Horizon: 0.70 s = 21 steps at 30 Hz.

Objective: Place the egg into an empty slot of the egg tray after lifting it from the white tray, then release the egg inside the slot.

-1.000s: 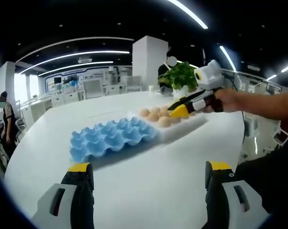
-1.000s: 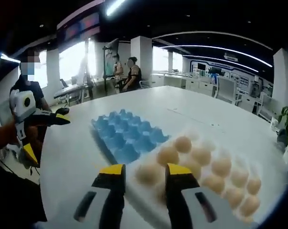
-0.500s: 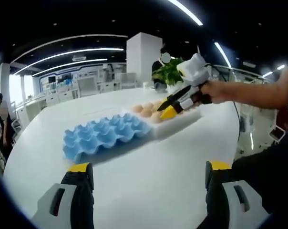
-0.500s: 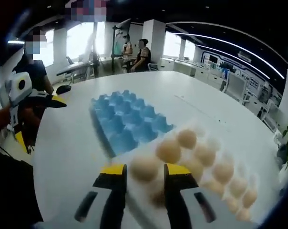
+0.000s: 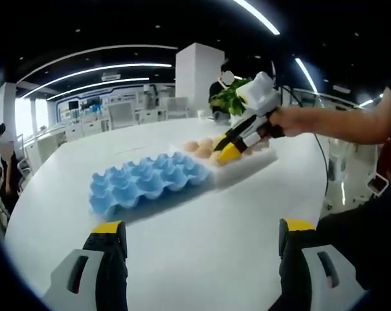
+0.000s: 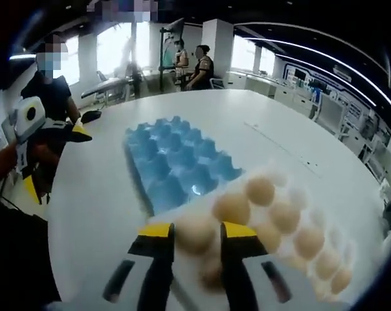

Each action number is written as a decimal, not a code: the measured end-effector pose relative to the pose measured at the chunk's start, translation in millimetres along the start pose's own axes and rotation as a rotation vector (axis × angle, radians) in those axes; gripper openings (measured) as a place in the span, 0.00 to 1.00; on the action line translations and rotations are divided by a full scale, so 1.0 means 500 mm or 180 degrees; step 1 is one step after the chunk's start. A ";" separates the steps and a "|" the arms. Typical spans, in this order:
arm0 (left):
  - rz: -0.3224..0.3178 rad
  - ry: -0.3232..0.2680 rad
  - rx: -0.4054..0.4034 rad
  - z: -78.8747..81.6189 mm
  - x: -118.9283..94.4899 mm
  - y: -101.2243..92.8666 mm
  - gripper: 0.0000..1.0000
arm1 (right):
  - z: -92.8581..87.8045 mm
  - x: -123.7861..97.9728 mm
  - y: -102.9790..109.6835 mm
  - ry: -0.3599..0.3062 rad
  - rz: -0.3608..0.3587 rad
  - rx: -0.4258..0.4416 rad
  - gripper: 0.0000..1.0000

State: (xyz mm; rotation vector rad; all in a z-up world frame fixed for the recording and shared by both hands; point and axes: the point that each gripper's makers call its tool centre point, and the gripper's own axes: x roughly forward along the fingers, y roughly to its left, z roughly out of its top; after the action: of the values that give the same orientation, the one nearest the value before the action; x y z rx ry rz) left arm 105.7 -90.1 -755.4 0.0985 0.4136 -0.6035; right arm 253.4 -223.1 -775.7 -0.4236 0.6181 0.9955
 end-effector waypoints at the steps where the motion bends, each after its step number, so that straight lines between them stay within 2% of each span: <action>1: -0.0001 -0.0002 0.0005 0.000 0.000 0.000 1.00 | -0.002 0.001 0.001 0.0011 0.0018 0.0014 0.28; 14: -0.0038 0.0002 0.0002 -0.001 0.003 -0.006 1.00 | -0.010 0.017 -0.005 0.0261 0.0218 0.0120 0.27; 21: -0.0049 0.0006 0.0004 -0.003 0.002 -0.011 1.00 | -0.013 0.016 0.011 0.0556 0.0259 0.0085 0.28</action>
State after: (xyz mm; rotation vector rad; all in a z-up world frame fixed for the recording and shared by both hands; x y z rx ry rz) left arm 102.8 -94.8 -757.3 0.0971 0.4160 -0.6190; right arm 250.1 -218.9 -786.2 -0.4680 0.8102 1.0331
